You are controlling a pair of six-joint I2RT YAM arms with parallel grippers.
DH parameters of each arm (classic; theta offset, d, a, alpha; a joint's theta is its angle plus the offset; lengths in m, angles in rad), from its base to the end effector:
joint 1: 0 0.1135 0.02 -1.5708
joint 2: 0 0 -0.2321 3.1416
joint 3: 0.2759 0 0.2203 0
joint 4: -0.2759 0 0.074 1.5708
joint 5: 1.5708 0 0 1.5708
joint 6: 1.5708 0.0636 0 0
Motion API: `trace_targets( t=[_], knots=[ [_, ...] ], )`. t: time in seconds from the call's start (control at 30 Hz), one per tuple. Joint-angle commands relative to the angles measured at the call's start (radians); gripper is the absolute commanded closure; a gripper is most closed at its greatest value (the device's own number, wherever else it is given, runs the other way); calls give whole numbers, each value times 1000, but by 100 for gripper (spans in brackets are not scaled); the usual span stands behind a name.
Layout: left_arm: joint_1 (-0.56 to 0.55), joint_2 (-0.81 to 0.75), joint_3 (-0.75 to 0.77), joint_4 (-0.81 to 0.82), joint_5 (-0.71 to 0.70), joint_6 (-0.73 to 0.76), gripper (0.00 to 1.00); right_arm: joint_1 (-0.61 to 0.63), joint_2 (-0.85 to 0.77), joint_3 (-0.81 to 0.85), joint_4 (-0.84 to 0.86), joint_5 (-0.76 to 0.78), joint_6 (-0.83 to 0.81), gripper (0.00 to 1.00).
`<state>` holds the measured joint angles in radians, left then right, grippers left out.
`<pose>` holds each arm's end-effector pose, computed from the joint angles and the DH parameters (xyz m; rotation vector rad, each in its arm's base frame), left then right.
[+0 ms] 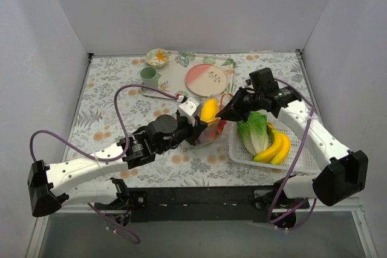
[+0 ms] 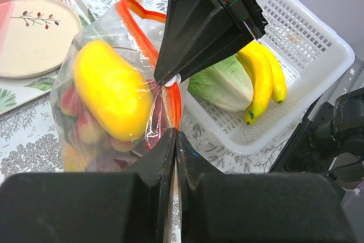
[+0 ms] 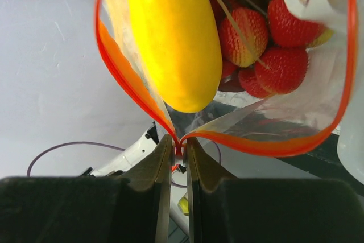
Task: Place the food in the zip-top bag and seal the zipper
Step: Zip the zipper food storage bag at the center of the board.
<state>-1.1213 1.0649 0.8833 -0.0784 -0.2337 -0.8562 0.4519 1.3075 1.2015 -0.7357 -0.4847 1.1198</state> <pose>0.1254 -0.2261 0.3023 0.0847 1.9890 -1.1453 0.2241 0.1417 0.2777 0.6451 2.6374 1.2020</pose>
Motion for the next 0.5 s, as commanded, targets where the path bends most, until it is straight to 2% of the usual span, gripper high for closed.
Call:
trace_targets(
  t=[0.0, 0.3, 0.43, 0.47],
  knots=[
    [-8, -94, 8, -3, -27, -41, 100, -38, 32, 46, 7, 109, -78, 96],
    [-6, -164, 5, -72, -33, -81, 100, -50, 90, 85, 29, 141, -112, 98],
    [-6, -119, 25, -110, -49, -93, 100, -50, 88, 95, 33, 138, -106, 99],
    [-6, -97, 49, -121, -62, -95, 92, -50, 87, 96, 36, 138, -106, 99]
  ],
)
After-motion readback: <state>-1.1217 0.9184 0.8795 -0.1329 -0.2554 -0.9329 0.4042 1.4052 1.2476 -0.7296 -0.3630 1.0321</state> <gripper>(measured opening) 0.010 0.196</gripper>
